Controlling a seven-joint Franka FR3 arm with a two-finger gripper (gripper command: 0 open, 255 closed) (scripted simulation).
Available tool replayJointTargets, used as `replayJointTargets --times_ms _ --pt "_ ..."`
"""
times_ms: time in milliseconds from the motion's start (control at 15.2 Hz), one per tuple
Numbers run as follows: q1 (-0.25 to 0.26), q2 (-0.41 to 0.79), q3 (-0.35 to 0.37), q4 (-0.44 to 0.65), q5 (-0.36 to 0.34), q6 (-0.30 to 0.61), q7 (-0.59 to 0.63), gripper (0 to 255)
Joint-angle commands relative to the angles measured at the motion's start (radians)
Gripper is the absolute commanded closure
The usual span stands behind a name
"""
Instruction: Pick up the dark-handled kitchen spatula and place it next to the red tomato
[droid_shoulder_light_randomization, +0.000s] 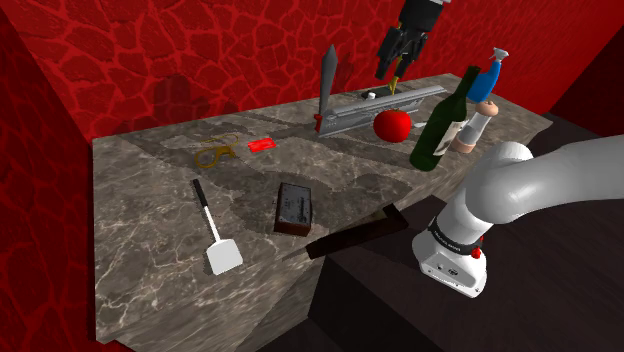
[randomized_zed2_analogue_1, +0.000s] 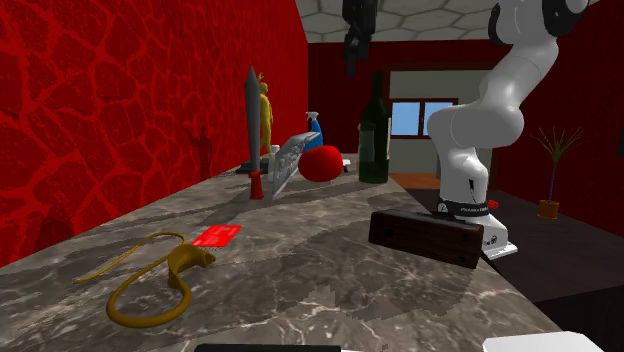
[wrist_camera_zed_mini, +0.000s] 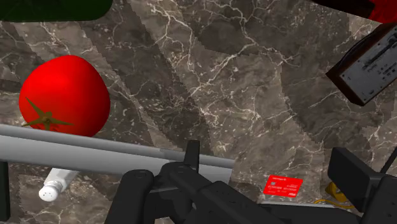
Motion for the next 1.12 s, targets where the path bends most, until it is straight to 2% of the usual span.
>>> replayJointTargets --times_ms 0,528,1056 --pt "0.0 0.0 0.0 0.0 0.0 0.0 0.0 0" --pt "0.041 0.077 0.193 -0.056 0.082 0.149 0.204 0" --pt "0.06 0.251 0.387 -0.022 0.119 0.304 0.413 0"
